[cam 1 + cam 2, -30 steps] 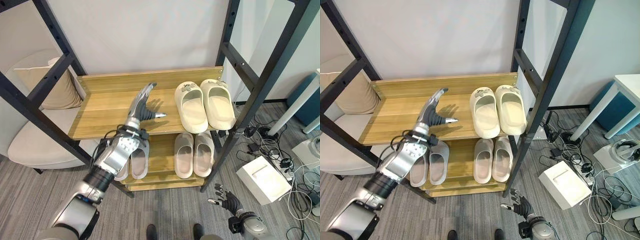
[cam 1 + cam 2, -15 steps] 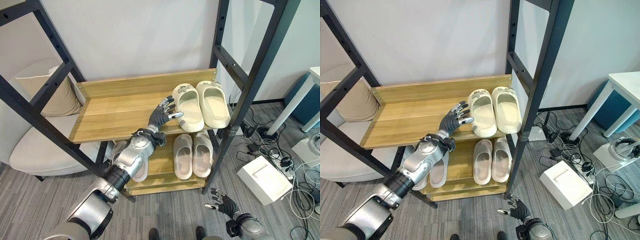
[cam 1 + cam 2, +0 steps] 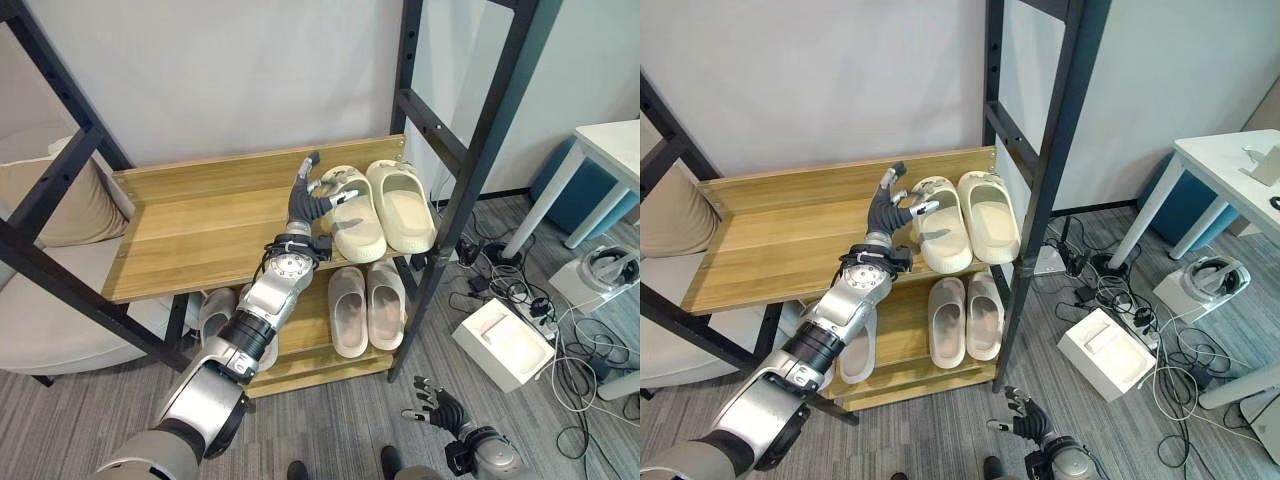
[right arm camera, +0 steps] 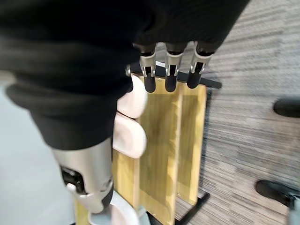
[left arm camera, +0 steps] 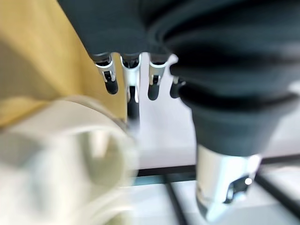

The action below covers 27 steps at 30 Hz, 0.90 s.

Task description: Arrange the slippers neatly on the shoe rack.

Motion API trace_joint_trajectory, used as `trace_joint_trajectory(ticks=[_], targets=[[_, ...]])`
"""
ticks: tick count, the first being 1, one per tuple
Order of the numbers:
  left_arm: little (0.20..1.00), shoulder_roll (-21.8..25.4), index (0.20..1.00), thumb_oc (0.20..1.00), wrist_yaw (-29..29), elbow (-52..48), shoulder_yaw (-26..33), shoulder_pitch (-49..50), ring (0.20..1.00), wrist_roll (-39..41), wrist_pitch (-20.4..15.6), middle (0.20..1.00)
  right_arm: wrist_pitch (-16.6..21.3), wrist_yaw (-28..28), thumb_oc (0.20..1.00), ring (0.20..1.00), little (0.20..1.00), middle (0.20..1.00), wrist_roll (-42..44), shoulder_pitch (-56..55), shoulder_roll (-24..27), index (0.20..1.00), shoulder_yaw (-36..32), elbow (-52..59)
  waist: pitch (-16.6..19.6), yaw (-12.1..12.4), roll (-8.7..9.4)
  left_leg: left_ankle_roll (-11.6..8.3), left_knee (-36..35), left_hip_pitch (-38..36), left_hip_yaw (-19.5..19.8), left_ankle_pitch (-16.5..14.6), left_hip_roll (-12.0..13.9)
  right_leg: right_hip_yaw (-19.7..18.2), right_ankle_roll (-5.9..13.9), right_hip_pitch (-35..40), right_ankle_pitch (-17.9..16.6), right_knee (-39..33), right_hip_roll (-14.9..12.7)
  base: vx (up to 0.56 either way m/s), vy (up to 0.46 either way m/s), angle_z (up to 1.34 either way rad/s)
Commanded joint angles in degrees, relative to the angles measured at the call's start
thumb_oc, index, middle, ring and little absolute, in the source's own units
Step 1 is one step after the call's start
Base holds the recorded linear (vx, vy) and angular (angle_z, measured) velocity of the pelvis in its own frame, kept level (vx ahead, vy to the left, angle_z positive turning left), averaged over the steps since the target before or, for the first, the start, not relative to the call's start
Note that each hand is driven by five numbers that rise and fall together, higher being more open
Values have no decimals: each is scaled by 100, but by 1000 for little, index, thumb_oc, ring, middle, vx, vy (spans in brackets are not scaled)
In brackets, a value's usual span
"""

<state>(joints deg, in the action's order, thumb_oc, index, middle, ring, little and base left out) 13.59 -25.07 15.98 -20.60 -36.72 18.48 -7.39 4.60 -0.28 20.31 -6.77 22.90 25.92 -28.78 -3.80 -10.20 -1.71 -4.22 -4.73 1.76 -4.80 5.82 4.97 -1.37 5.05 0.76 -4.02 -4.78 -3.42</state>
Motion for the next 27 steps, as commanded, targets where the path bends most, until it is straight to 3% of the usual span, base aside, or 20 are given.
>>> trace_joint_trajectory(ticks=[1, 5, 6, 7, 9, 10, 11, 12, 14, 15, 16, 19, 27], targets=[[1000, 301, 1000, 1000, -109, -555, 404, -310, 1000, -584, -696, 1000, 361, 93, 1000, 1000, 1000, 1000, 59, 162, -111, 1000, -237, 196, -145, 217, 194, -208, -27, -447, 12, -370, 5, 381, 247, 184, 278, 11, -15, 0, 1, 23], [1000, 673, 1000, 1000, 292, -2077, 551, 232, 1000, -807, -1003, 1000, 365, 61, 1000, 1000, 1000, 1000, 50, 240, -172, 1000, -286, 182, -126, 412, 229, -207, -27, -430, 93, -386, -8, 489, 254, 238, 288, 2, -26, -6, 13, 15], [1000, 805, 1000, 1000, 730, -2530, 524, 374, 1000, -384, -1222, 1000, 360, 20, 1000, 1000, 1000, 1000, 56, 243, -185, 1000, -290, 183, -114, 463, 235, -206, -27, -425, 104, -388, -10, 511, 257, 247, 286, 2, -36, -12, 27, 13], [1000, 814, 1000, 1000, 750, -2544, 534, 388, 1000, -364, -1217, 1000, 360, 19, 1000, 1000, 1000, 1000, 56, 241, -187, 1000, -286, 182, -110, 459, 238, -206, -27, -426, 103, -389, -11, 511, 257, 247, 287, 2, -37, -7, 22, 16], [1000, 831, 1000, 1000, 1688, -2969, 461, 603, 1000, 1124, -1374, 1000, 334, -46, 1000, 1000, 1000, 1000, 78, 203, -232, 1000, -317, 202, -78, 498, 245, -198, -27, -435, 127, -396, -18, 525, 259, 258, 274, 4, -53, 3, 15, 13], [1000, 835, 1000, 1000, 2235, -3186, 289, 688, 1000, 1662, -1290, 1000, 320, -98, 1000, 1000, 1000, 1000, 90, 184, -257, 1000, -319, 218, -58, 514, 247, -194, -27, -442, 148, -402, -22, 529, 259, 266, 271, 6, -57, 6, 28, 5], [1000, 685, 1000, 1000, 3111, -3521, -216, 1106, 1000, 2766, -990, 1000, 298, -251, 1000, 1000, 1000, 1000, 91, 107, -305, 1000, -334, 274, -30, 547, 250, -179, -27, -453, 176, -414, -32, 556, 256, 272, 269, 13, -65, 3, 24, 6], [1000, 685, 1000, 1000, 3116, -3521, -218, 1111, 1000, 2771, -990, 1000, 298, -252, 1000, 1000, 1000, 1000, 91, 101, -306, 1000, -335, 275, -25, 550, 251, -179, -27, -454, 175, -415, -32, 555, 256, 273, 270, 13, -65, -8, 21, 6], [1000, 736, 1000, 1000, 3663, -3317, -801, 1420, 1000, 3220, -568, 1000, 305, -311, 1000, 1000, 1000, 1000, 93, 112, -298, 1000, -341, 308, -33, 564, 254, -162, -27, -455, 178, -420, -40, 559, 252, 275, 268, 17, -63, -9, 4, 2], [1000, 844, 1000, 1000, 3704, -3194, -974, 1585, 1000, 3104, -516, 1000, 315, -295, 1000, 1000, 1000, 1000, 113, 118, -287, 1000, -381, 329, -43, 581, 251, -154, -27, -460, 184, -421, -44, 559, 249, 280, 269, 15, -58, 0, 0, 0], [1000, 994, 1000, 1000, 3979, -3036, -1307, 1786, 1000, 3234, -239, 1000, 336, -313, 1000, 1000, 1000, 1000, 125, 128, -265, 1000, -388, 346, -55, 585, 240, -144, -27, -457, 197, -417, -47, 558, 250, 279, 267, 15, -60, 0, 0, 0], [1000, 1515, 1000, 1000, 4247, -2878, -1556, 1998, 1000, 2843, -204, 1000, 410, -348, 1000, 1000, 1000, 1000, 163, 100, -187, 1000, -401, 359, -66, 613, 226, -132, -27, -469, 188, -416, -49, 570, 270, 282, 268, 13, -73, 0, 0, 0], [1000, 2120, 1000, 1000, 4575, -1540, -2148, 2605, 1000, 1810, -94, 1000, 502, -468, 1000, 1000, 1000, 1000, 374, 142, -33, 1000, -349, 269, -26, 612, 218, -93, -27, -525, 138, -443, -56, 505, 281, 272, 257, 18, -74, -1, 3, 0]])
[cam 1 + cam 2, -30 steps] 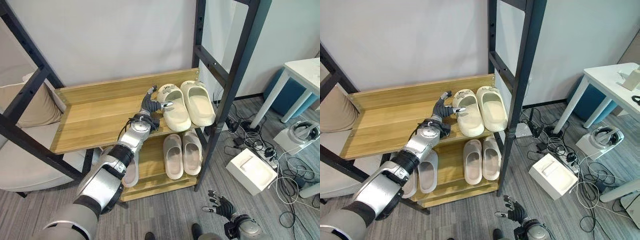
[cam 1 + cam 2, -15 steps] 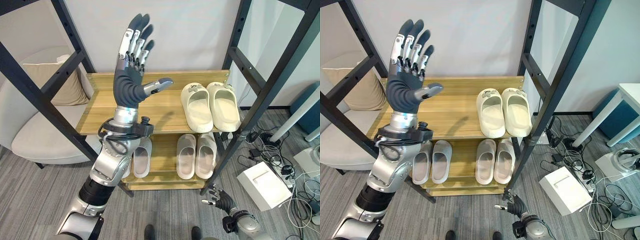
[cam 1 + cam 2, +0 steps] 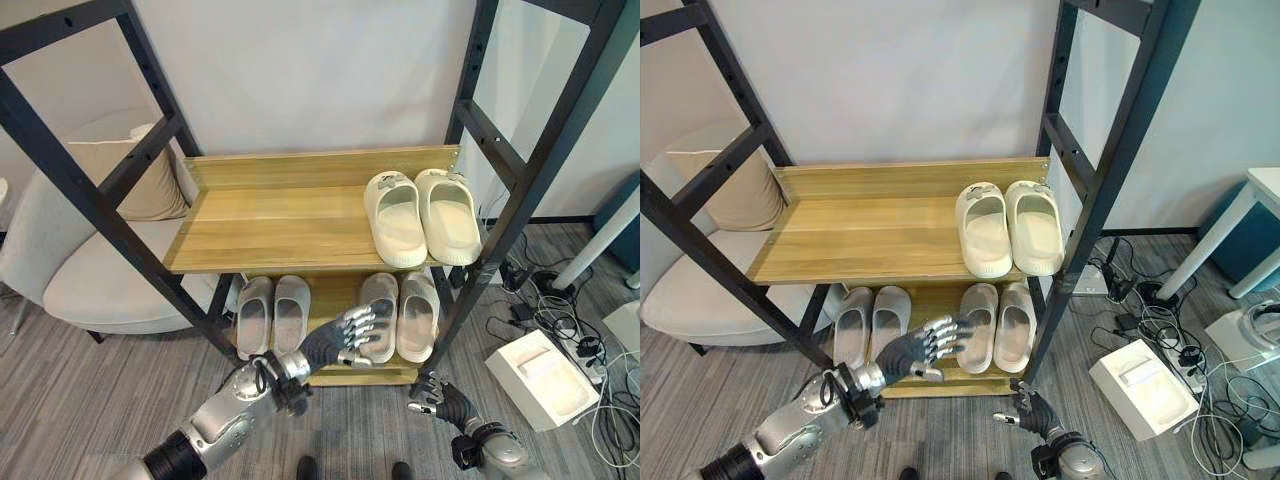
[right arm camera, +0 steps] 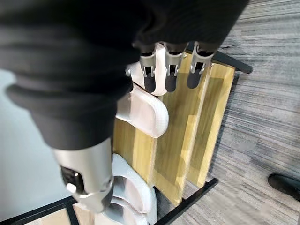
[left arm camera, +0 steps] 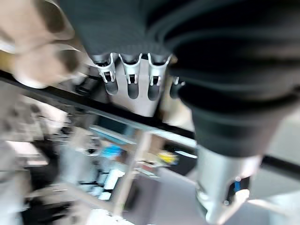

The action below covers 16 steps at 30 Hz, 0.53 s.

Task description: Arrange the slippers neatly on the shoe rack.

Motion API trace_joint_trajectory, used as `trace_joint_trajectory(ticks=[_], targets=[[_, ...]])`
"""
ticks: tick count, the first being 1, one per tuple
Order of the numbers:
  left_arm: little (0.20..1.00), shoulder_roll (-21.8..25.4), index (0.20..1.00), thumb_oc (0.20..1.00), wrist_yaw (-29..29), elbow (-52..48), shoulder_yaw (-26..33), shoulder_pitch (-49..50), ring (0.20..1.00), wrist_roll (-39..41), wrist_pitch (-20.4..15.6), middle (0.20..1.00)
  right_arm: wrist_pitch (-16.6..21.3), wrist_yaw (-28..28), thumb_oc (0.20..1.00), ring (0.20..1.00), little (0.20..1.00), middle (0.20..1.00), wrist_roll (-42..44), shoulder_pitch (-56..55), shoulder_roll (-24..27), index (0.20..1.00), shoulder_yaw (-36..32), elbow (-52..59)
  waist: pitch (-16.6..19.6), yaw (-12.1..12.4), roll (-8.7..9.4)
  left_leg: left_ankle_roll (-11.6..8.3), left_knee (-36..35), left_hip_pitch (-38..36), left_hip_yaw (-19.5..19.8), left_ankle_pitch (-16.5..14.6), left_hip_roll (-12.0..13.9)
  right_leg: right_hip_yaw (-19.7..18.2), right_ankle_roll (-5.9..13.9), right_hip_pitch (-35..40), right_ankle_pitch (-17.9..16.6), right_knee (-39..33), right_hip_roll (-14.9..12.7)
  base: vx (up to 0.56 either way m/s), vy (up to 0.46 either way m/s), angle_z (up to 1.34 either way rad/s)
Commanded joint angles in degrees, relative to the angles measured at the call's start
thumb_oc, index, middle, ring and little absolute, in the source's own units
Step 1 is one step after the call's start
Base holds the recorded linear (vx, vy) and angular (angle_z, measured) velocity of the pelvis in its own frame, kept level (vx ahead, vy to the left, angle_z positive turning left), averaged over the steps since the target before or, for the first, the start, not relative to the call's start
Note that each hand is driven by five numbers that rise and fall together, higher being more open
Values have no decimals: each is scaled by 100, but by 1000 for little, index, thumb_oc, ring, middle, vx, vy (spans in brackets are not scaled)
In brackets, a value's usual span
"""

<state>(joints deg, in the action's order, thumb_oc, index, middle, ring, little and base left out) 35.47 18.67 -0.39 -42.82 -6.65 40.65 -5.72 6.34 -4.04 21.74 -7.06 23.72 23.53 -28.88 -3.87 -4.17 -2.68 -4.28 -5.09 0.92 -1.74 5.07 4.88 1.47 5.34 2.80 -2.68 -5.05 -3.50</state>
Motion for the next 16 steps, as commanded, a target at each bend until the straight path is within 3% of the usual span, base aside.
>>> trace_joint_trajectory(ticks=[1, 2, 3, 4, 5, 9, 10, 13, 16], targets=[[1000, -54, 1000, 1000, 171, 331, 92, -312, 1000, -573, -277, 1000, 317, -105, 1000, 1000, 1000, 1000, 242, 162, -99, 1000, -90, 255, -8, 9, 316, -86, 9, -447, -173, -372, -47, 213, 250, 70, 124, 48, -66, -1, 9, -4], [1000, -115, 1000, 1000, 96, 705, 134, -166, 1000, -741, -247, 1000, 305, -111, 1000, 1000, 1000, 1000, 252, 166, -93, 1000, -74, 221, -3, 13, 322, -85, 9, -454, -182, -369, -40, 208, 253, 67, 117, 49, -69, -2, 15, -4], [1000, -313, 1000, 1000, -235, 1433, 315, 28, 1000, -1501, -334, 1000, 272, -87, 1000, 1000, 1000, 1000, 273, 146, -77, 1000, -76, 166, 16, 24, 321, -82, 9, -465, -184, -363, -38, 203, 252, 71, 115, 52, -69, -5, 11, -6], [1000, -414, 1000, 1000, -303, 1662, 421, 125, 1000, -1570, -291, 1000, 253, -78, 1000, 1000, 1000, 1000, 273, 136, -92, 1000, -92, 143, 19, 34, 326, -82, 9, -465, -184, -358, -34, 206, 250, 71, 115, 52, -73, -14, 8, -6], [1000, -782, 1000, 1000, -764, 2591, 861, 348, 1000, -2086, -301, 1000, 208, -32, 1000, 1000, 1000, 1000, 256, 116, -128, 1000, -147, 41, 27, 60, 338, -77, 9, -465, -188, -339, -24, 218, 245, 62, 108, 58, -75, -23, 0, -6], [1000, -1614, 1000, 1000, -1552, 4268, 1831, 443, 1000, -2616, -289, 1000, 177, 146, 1000, 1000, 1000, 1000, 184, 107, -197, 1000, -367, -246, 42, 93, 358, -79, 9, -439, -183, -299, -22, 228, 230, 46, 97, 65, -67, -14, -2, 3], [1000, -1623, 1000, 1000, -1555, 4279, 1832, 437, 1000, -2621, -296, 1000, 178, 146, 1000, 1000, 1000, 1000, 183, 111, -193, 1000, -366, -248, 38, 91, 354, -79, 9, -440, -183, -300, -22, 229, 230, 47, 98, 66, -67, -12, 1, 9], [1000, -1909, 1000, 1000, -2017, 5400, 2708, 335, 1000, -2590, -293, 1000, 158, 273, 1000, 1000, 1000, 1000, -18, 95, -196, 1000, -576, -574, 76, 95, 387, -85, 9, -470, -223, -293, -6, 197, 205, 45, 89, 70, -51, -6, -3, 0], [1000, -1928, 1000, 1000, -2114, 5531, 2980, 328, 1000, -2475, -363, 1000, 171, 304, 1000, 1000, 1000, 1000, -14, 65, -207, 1000, -707, -699, 102, 98, 395, -86, 9, -496, -263, -303, -3, 161, 206, 61, 87, 53, -46, 2, -4, -6]])
